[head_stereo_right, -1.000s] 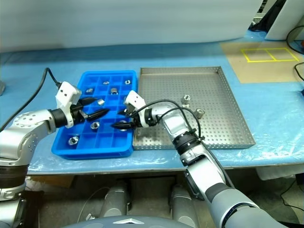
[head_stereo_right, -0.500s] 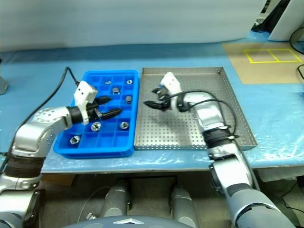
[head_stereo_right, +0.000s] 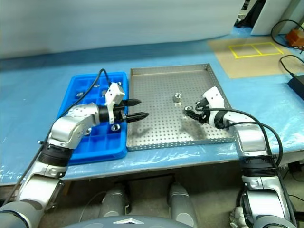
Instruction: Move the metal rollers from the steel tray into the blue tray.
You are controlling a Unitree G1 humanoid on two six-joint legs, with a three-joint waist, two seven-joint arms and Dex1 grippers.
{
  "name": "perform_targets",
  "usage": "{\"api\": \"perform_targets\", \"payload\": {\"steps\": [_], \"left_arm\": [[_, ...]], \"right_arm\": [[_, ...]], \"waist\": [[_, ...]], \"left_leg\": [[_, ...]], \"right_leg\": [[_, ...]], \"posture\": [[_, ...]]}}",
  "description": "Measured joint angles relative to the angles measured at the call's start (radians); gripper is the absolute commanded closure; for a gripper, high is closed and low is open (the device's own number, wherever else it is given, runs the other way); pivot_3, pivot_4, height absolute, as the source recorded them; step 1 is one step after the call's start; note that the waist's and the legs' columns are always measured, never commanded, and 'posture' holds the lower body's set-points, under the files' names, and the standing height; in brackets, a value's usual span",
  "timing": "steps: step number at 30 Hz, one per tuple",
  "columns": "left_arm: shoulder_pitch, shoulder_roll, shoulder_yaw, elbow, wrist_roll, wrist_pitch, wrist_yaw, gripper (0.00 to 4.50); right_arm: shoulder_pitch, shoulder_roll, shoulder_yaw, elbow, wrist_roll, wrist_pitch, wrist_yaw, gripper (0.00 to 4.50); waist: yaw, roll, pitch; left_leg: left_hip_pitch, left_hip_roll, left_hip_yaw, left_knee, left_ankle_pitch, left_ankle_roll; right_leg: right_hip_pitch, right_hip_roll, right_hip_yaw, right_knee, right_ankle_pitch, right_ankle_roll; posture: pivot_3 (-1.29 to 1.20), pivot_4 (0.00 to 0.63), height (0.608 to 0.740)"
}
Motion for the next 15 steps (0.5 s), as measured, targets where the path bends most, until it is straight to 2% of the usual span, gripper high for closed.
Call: {"api": "perform_targets", "payload": {"steps": [7,15], "left_arm": [[-0.013,-0.029,-0.012,0.036,0.018,-0.012,-0.006,0.43],[0.037,-0.017,-0.007,0.017,0.019,-0.01,0.022,0.43]], "right_arm": [[-0.006,0.015,0.027,0.068,-0.014,-0.02,-0.034,1.13],[-0.079,0.047,0.036,0.28,-0.049,-0.123,-0.079,1.13]], "waist": [[0.002,0.0,0.0],[0.003,0.0,0.0]], "left_leg": [[-0.002,0.0,0.0,0.0,-0.001,0.002],[-0.001,0.0,0.0,0.003,-0.002,0.003]], "right_leg": [[0.0,0.0,0.0,-0.002,0.0,0.0],[0.001,-0.001,-0.001,-0.001,0.0,0.0]], "posture": [[-0.26,0.15,0.74],[-0.21,0.15,0.74]]}}
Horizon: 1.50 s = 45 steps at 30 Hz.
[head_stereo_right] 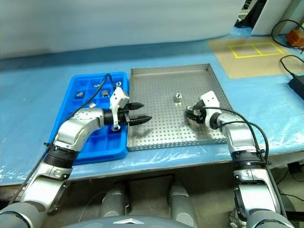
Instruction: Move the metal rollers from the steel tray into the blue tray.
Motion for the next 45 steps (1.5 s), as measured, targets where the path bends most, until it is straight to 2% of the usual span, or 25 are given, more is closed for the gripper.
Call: {"api": "perform_targets", "payload": {"steps": [1,4,7,20,27,32,37,45], "left_arm": [[0.003,0.002,0.001,-0.002,0.0,0.0,0.003,0.43],[0.008,0.005,0.003,-0.006,0.0,0.001,0.013,0.43],[0.018,0.013,0.003,-0.025,-0.001,0.002,0.019,0.43],[0.044,0.078,0.047,-0.054,-0.004,0.007,0.021,0.43],[0.042,0.147,0.131,-0.058,-0.007,0.011,0.034,0.43],[0.042,0.214,0.215,-0.054,-0.008,0.01,0.051,0.43],[0.071,0.272,0.326,-0.105,-0.029,0.033,0.091,0.43],[0.315,0.319,0.539,-0.306,-0.094,0.138,0.182,0.43]], "right_arm": [[-0.008,0.002,0.003,0.017,-0.007,-0.011,-0.005,1.13],[-0.035,0.023,0.004,0.065,-0.014,-0.053,-0.018,1.65],[-0.042,0.03,0.023,0.075,-0.022,-0.083,-0.01,2.66],[-0.06,0.04,0.059,0.061,-0.044,-0.085,0.015,2.68],[-0.153,0.105,0.119,-0.042,0.004,-0.038,0.127,2.68],[-0.294,0.22,0.184,0.013,0.003,-0.075,0.173,2.68],[-0.417,0.348,0.223,0.172,-0.009,-0.176,0.199,2.68],[-0.483,0.475,0.242,0.387,-0.028,-0.291,0.234,2.68]], "waist": [[0.0,0.0,0.0],[0.0,0.0,0.0],[0.001,0.0,0.0],[0.0,0.0,0.0],[0.001,0.0,0.0],[0.002,0.0,0.001],[0.019,0.0,0.001],[0.062,0.0,0.001]], "left_leg": [[0.0,0.0,0.0,0.0,0.0,0.0],[0.0,0.0,0.0,0.0,0.0,0.0],[0.0,0.0,0.0,0.0,0.0,0.0],[0.0,0.0,0.0,0.0,0.0,0.0],[0.0,0.001,0.0,-0.001,0.0,0.0],[-0.001,0.001,0.0,0.0,0.0,-0.001],[-0.002,0.001,-0.001,-0.001,0.001,-0.001],[-0.003,0.002,-0.003,-0.006,0.001,-0.003]], "right_leg": [[0.0,0.0,0.0,0.0,0.0,0.0],[0.0,0.0,0.0,0.0,0.0,0.0],[0.0,0.0,0.0,0.0,0.0,0.0],[0.0,0.0,0.0,0.001,0.0,0.0],[-0.001,0.001,0.0,0.001,0.0,0.0],[-0.003,0.001,-0.001,0.003,0.0,0.0],[-0.003,0.0,-0.002,0.003,-0.001,-0.001],[-0.003,0.0,-0.008,0.001,-0.002,-0.003]], "posture": [[-0.21,0.15,0.74],[-0.2,0.15,0.74],[-0.19,0.15,0.74],[-0.19,0.15,0.74],[-0.12,0.15,0.74],[-0.03,0.15,0.74],[0.08,0.15,0.74],[0.22,0.15,0.74]]}}
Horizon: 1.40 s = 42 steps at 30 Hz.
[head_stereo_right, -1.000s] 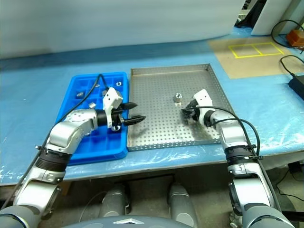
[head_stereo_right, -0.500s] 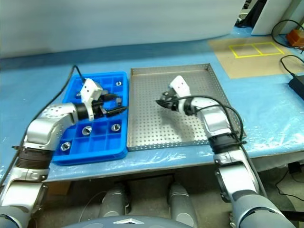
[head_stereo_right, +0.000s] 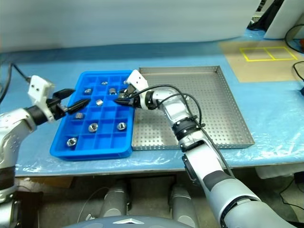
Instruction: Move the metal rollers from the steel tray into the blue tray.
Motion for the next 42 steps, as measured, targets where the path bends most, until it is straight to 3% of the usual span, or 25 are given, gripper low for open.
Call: {"api": "perform_targets", "payload": {"steps": [9,18,26,30,35,42], "left_arm": [[0.089,-0.012,0.052,-0.118,-0.05,0.048,0.078,0.43],[0.081,-0.036,-0.007,-0.134,-0.068,0.061,0.115,0.43],[0.04,-0.033,-0.045,-0.128,-0.085,0.061,0.109,0.43],[0.018,-0.029,-0.07,-0.114,-0.085,0.061,0.095,0.43],[-0.063,-0.036,-0.143,-0.046,-0.082,0.054,0.066,0.43],[-0.236,-0.158,-0.309,0.097,-0.045,0.002,0.02,0.43]], "right_arm": [[-0.057,0.103,-0.002,0.222,-0.056,-0.121,-0.031,2.68],[-0.06,0.148,-0.005,0.317,-0.108,-0.205,-0.104,2.68],[-0.059,0.15,-0.054,0.323,-0.105,-0.223,-0.125,0.03],[-0.059,0.136,-0.056,0.321,-0.12,-0.237,-0.167,0.01],[-0.05,0.049,-0.093,0.214,-0.108,-0.227,-0.181,0.01],[0.035,-0.209,-0.165,0.074,-0.105,-0.161,-0.222,0.01]], "waist": [[0.038,0.0,0.0],[0.046,0.0,0.0],[0.044,0.0,0.0],[0.043,0.0,0.0],[0.044,0.0,0.0],[0.029,0.0,0.0]], "left_leg": [[0.0,0.001,-0.002,-0.002,0.0,-0.001],[0.0,0.001,-0.002,-0.003,0.001,-0.002],[0.0,0.001,-0.002,-0.004,0.002,-0.003],[0.0,0.001,-0.002,-0.005,0.003,-0.005],[0.0,0.0,-0.002,-0.004,0.003,-0.005],[0.001,-0.001,-0.001,-0.001,0.007,-0.011]], "right_leg": [[0.0,-0.001,-0.002,0.001,0.0,0.0],[-0.001,0.0,-0.002,0.001,-0.001,-0.001],[-0.001,0.0,-0.002,0.002,-0.001,-0.001],[-0.002,0.0,-0.002,0.002,-0.001,-0.001],[-0.001,-0.001,-0.002,0.003,-0.001,-0.001],[0.0,0.0,-0.001,0.005,-0.001,-0.001]], "posture": [[0.25,0.15,0.74],[0.23,0.15,0.74],[0.19,0.15,0.74],[0.11,0.15,0.74],[0.03,0.15,0.74],[-0.09,0.15,0.74]]}}
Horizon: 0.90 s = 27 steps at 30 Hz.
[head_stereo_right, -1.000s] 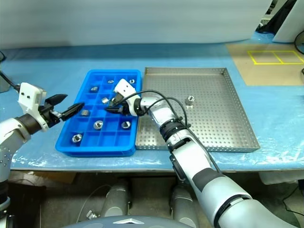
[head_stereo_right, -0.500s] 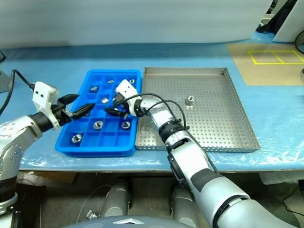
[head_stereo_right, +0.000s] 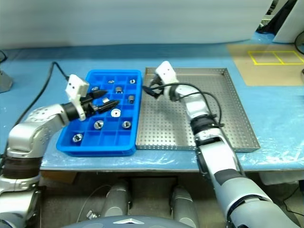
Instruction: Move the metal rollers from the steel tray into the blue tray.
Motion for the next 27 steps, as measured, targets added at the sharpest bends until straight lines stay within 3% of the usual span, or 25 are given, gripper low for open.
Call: {"api": "perform_targets", "payload": {"steps": [8,13,27], "left_arm": [[-0.15,-0.17,-0.159,0.157,0.042,-0.075,-0.088,0.43],[-0.19,-0.175,-0.203,0.217,0.086,-0.121,-0.146,0.43],[-0.173,-0.187,-0.202,0.249,0.122,-0.143,-0.164,0.43]], "right_arm": [[0.077,-0.112,-0.07,0.005,-0.008,0.026,-0.124,0.01],[0.079,-0.103,-0.083,0.009,-0.008,0.026,-0.178,0.01],[0.087,-0.052,-0.055,0.12,-0.026,0.019,-0.197,0.01]], "waist": [[-0.077,0.0,0.0],[-0.1,0.0,0.0],[-0.091,0.0,0.0]], "left_leg": [[0.001,0.0,0.001,0.002,0.0,0.001],[0.002,0.0,0.001,0.004,-0.001,0.002],[0.0,-0.001,0.003,0.01,-0.006,0.011]], "right_leg": [[-0.002,0.003,0.005,0.001,0.0,0.0],[-0.002,0.004,0.007,0.003,0.0,0.0],[-0.001,0.001,0.007,0.004,0.0,0.0]], "posture": [[-0.18,0.15,0.74],[-0.2,0.15,0.74],[-0.17,0.15,0.74]]}}
